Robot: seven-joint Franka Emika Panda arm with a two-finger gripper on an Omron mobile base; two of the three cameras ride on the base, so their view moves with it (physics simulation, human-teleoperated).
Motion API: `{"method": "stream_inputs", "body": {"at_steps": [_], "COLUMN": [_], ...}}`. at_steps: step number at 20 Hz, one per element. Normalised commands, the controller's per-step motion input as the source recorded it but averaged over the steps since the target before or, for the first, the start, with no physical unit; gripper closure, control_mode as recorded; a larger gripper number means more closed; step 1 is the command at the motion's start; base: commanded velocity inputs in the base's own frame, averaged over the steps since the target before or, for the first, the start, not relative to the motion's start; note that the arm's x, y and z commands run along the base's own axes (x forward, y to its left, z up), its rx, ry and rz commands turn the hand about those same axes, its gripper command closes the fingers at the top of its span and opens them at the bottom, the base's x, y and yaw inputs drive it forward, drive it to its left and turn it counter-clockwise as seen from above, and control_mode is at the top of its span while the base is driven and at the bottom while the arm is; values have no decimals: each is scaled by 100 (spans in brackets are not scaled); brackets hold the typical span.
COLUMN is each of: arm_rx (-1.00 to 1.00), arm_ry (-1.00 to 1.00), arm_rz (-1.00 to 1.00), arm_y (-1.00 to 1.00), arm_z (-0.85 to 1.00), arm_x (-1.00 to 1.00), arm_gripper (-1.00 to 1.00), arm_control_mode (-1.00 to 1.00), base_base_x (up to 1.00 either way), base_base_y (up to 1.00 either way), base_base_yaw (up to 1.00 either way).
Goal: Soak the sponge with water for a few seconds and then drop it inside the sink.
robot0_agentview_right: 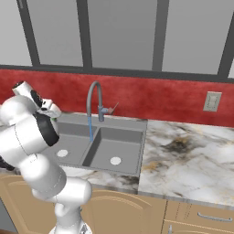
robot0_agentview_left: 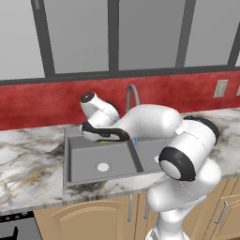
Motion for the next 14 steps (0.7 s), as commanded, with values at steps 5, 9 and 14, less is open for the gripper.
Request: {"method": "stream_inputs", "body": {"at_steps": [5, 9, 14], "arm_rx": [8, 12, 17], "arm_ry": [17, 10, 2], "arm_rz": [27, 23, 12], "arm_y": [0, 1, 0], "arm_z": [0, 0, 0], "arm_x": [-8, 0, 0], "arm_gripper": [100, 100, 100], "arm_control_mode": [-100, -100, -100], "base_base_x": [0, 0, 0], "base_base_y": [0, 0, 0], "base_base_yaw": [0, 0, 0]}}
